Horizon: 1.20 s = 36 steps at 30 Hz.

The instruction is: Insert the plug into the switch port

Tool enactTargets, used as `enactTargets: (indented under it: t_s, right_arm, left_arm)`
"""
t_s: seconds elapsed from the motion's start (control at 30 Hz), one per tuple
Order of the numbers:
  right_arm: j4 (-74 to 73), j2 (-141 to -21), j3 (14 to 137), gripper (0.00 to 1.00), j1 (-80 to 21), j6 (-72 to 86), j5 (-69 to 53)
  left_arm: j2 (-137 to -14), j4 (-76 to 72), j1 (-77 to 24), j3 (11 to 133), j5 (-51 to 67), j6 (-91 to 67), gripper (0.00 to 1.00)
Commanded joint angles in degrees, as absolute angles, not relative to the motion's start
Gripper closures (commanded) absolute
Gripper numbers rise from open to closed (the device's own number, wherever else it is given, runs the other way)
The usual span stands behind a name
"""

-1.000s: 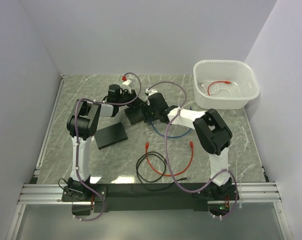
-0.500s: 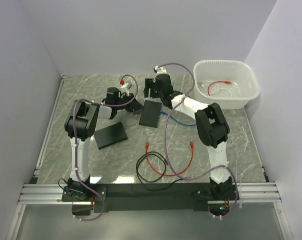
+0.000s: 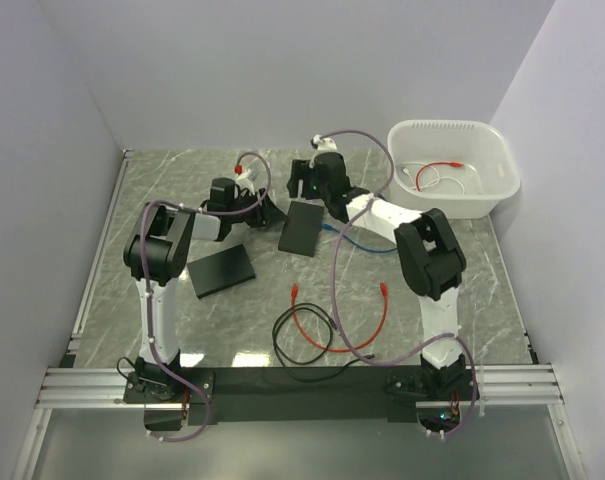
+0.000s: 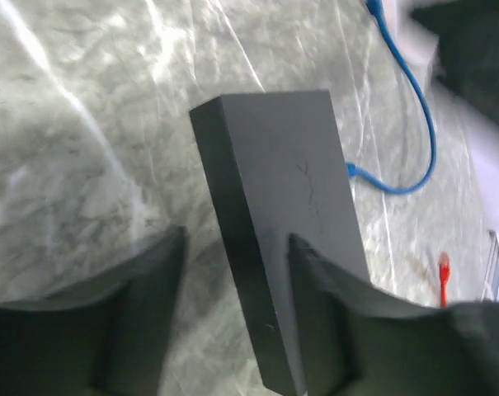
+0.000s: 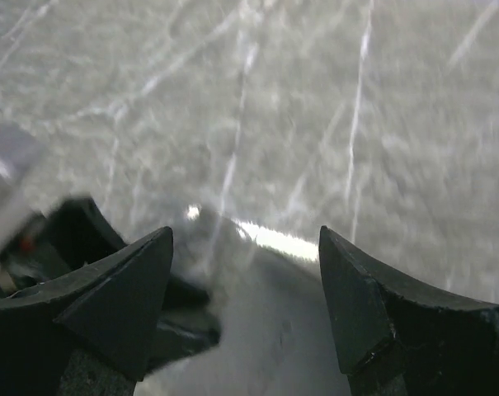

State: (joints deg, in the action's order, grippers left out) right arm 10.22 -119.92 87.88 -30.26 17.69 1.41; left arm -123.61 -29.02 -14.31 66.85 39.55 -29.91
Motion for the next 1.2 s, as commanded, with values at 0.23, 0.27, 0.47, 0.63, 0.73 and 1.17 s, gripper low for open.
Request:
enactTargets:
  t_s: [0.23, 0.27, 0.47, 0.63, 0.73, 1.17]
  right_arm:
    - [13.36, -94.59, 60.41, 0.22, -32.43, 27.6, 3.51]
    - [12.75, -91.09, 58.81, 0.22, -33.13, 27.68, 4.21]
    - [7.04, -80.09, 48.61, 0.22, -44.54, 26.19, 11.05]
    - [-1.93, -74.11, 41.42, 0.23, -51.41, 29.17, 16.96]
    - [-5.53, -67.08, 35.8, 0.25, -52.29, 32.86, 18.1]
    - [-24.7, -41.05, 29.27, 0.27, -52.73, 45.62, 31.47]
  left_arm:
    - [-110.5, -16.44, -13.01, 64.44, 24.44, -29.88, 0.2]
    - [-108.74, -16.35, -13.01, 63.21, 22.78, -30.4, 0.2]
    - [-94.24, -14.07, -13.53, 50.91, 18.11, -32.16, 0.22]
    - [-82.02, -9.94, -18.09, 40.98, 11.1, -32.87, 0.24]
    - [-76.92, -6.33, -28.27, 37.28, 3.55, -32.87, 0.24]
    - [-79.0, -6.07, -51.76, 37.87, -7.82, -36.03, 0.29]
